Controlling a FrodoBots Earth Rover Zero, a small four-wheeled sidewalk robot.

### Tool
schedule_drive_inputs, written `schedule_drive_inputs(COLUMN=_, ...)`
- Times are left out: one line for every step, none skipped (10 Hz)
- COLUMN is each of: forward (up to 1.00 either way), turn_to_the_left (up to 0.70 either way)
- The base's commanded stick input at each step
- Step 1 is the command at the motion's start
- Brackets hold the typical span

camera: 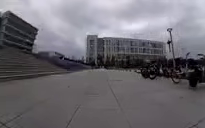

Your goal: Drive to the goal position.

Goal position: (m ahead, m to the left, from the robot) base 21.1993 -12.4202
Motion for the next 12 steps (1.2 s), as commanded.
schedule_drive_inputs(forward=0.70, turn_to_the_left=0.00)
schedule_drive_inputs(forward=0.70, turn_to_the_left=0.00)
schedule_drive_inputs(forward=0.70, turn_to_the_left=0.00)
schedule_drive_inputs(forward=0.70, turn_to_the_left=0.00)
schedule_drive_inputs(forward=0.70, turn_to_the_left=0.00)
schedule_drive_inputs(forward=0.70, turn_to_the_left=0.00)
schedule_drive_inputs(forward=0.70, turn_to_the_left=0.00)
schedule_drive_inputs(forward=0.70, turn_to_the_left=0.20)
schedule_drive_inputs(forward=0.70, turn_to_the_left=0.35)
schedule_drive_inputs(forward=0.70, turn_to_the_left=0.18)
schedule_drive_inputs(forward=0.70, turn_to_the_left=0.00)
schedule_drive_inputs(forward=0.70, turn_to_the_left=0.00)
